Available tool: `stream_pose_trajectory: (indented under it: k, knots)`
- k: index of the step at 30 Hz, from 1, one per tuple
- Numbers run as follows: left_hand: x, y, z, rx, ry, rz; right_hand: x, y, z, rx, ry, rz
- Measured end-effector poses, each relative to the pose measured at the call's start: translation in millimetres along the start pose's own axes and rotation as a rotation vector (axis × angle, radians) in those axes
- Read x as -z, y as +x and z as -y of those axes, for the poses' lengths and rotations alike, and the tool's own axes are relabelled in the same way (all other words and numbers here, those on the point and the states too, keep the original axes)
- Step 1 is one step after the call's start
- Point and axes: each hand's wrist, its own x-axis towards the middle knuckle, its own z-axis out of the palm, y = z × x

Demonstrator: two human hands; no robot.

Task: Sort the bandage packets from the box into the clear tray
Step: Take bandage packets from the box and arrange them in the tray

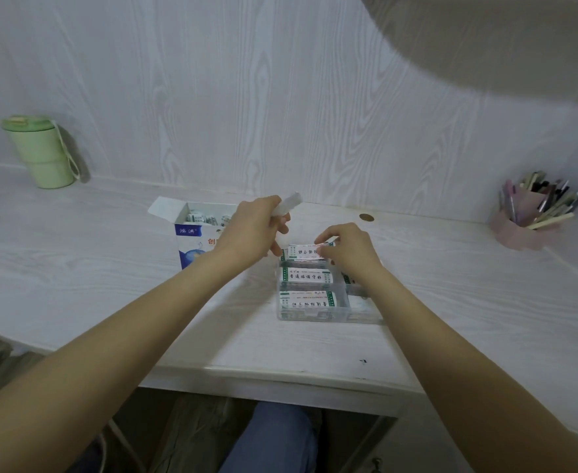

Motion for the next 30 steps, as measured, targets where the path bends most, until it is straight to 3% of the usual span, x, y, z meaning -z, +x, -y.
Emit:
stream_pose_trajectory:
  k: [7, 18, 30]
  knots:
    - [-12, 8, 2, 0.010, 0.090, 0.137, -2, 0, 7, 0.053, -0.265, 0.014]
    - [-21, 14, 7, 0.052, 0.214, 0.216, -6, 3, 11, 0.066, -0.256, 0.104]
    - [-17, 10, 7, 0.078, 0.178, 0.234, -5, 7, 18, 0.034, -0.303, 0.170]
